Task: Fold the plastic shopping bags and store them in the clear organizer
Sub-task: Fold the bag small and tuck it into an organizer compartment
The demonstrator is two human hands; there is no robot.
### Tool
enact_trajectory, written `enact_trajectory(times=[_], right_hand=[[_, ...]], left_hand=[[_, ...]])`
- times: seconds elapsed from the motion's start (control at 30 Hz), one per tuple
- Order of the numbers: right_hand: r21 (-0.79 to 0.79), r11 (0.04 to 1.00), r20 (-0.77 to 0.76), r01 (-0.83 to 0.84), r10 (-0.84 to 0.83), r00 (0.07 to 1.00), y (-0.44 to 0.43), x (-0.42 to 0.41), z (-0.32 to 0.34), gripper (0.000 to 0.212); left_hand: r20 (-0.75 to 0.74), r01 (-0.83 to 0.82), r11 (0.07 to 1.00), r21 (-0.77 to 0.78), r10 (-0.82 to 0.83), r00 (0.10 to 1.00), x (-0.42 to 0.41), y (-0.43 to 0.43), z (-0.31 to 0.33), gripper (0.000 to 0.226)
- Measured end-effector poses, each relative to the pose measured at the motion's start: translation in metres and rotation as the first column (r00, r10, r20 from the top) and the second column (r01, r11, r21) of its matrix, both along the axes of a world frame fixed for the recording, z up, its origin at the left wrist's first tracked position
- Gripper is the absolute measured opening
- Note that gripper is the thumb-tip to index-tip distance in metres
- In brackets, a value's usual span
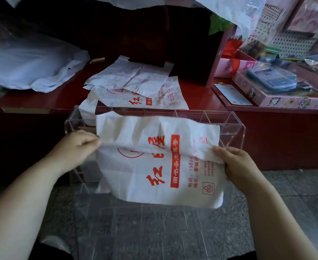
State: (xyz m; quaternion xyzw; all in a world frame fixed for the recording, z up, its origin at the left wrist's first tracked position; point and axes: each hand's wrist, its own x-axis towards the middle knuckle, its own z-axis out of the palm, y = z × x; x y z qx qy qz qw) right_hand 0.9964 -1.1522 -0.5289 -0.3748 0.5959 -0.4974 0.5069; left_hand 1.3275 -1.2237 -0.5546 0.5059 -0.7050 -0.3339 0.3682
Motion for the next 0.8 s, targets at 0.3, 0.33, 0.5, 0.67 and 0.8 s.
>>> enact_trajectory(times=[0.3, 0.33, 0.5, 0.67, 0.8], right_hand=[[-0.111, 0.992, -0.232, 0.061, -0.085, 0.969, -0.004, -0.006, -0.002, 0.048], [-0.085, 0.996, -0.212, 0.037, -0.054, 0.976, -0.004, -0.006, -0.005, 0.039], [-0.047, 0.996, -0.005, -0.081, 0.081, 0.997, -0.008, -0.003, -0.01, 0.038], [-0.217, 0.97, -0.094, -0.11, 0.091, 0.991, -0.002, 0.002, -0.003, 0.024], [-0.243, 0.968, -0.128, -0.056, 0.025, 0.991, -0.005, -0.005, -0.005, 0.044]], left_hand=[[-0.172, -0.154, 0.986, 0.064, 0.163, 0.972, -0.019, 0.014, 0.007, 0.019], [-0.234, -0.219, 0.97, 0.109, 0.239, 0.942, -0.019, 0.014, 0.003, 0.027], [-0.554, -0.341, 0.882, 0.326, 0.471, 0.687, -0.024, 0.008, 0.001, 0.036], [-0.758, -0.062, 0.971, 0.232, 0.221, 0.614, -0.014, 0.007, 0.007, 0.035], [-0.671, -0.154, 0.976, 0.157, 0.219, 0.708, -0.004, 0.004, 0.013, 0.02]])
